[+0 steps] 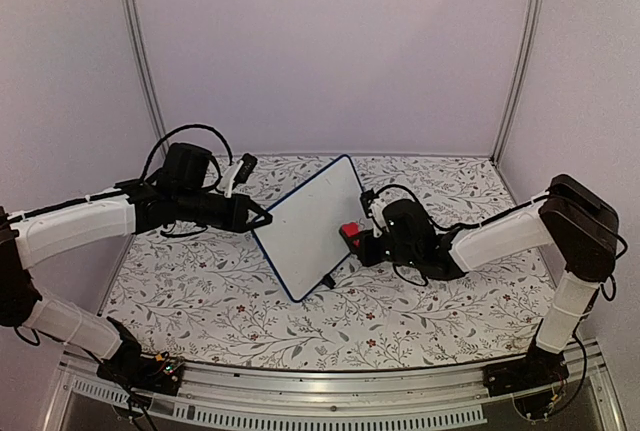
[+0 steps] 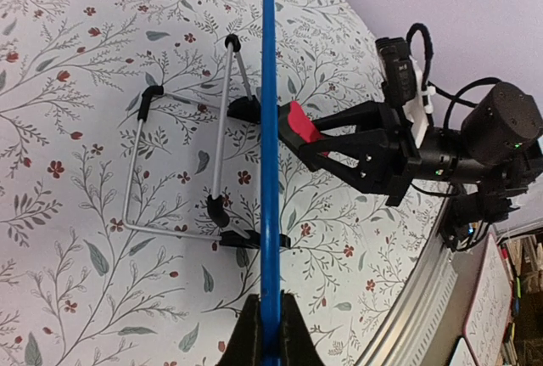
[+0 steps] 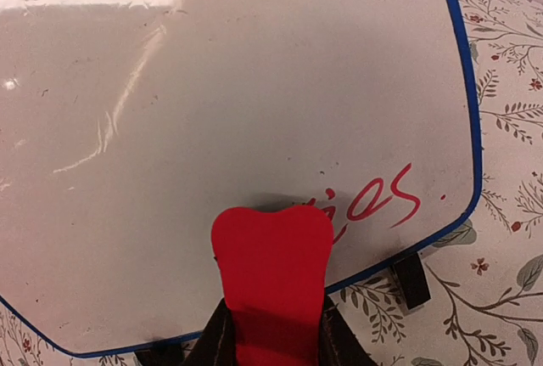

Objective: Erase the whiteboard
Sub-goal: Erase the whiteboard on the whiteboard stand.

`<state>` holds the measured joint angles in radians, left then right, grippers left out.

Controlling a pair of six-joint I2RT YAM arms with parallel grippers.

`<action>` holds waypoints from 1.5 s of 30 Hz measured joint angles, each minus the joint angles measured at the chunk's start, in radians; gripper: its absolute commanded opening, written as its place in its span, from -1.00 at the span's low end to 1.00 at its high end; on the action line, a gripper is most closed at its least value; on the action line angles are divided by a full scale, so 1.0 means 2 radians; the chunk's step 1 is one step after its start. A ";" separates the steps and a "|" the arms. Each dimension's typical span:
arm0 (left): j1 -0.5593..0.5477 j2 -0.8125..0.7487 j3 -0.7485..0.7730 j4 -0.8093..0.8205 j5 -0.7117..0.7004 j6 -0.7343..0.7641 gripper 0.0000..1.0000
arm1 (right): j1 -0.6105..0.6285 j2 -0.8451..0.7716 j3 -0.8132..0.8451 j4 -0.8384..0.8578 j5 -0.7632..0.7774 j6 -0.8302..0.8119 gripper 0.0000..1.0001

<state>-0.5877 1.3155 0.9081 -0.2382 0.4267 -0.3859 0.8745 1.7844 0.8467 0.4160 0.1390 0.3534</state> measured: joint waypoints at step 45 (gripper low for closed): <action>0.011 0.004 0.000 -0.003 0.018 -0.005 -1.00 | -0.033 0.022 0.015 0.043 -0.034 0.035 -0.62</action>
<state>-0.5663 1.3231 0.9081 -0.2440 0.4633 -0.3962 0.8093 1.8278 0.8761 0.5011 0.0711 0.4225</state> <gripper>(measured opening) 0.025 0.258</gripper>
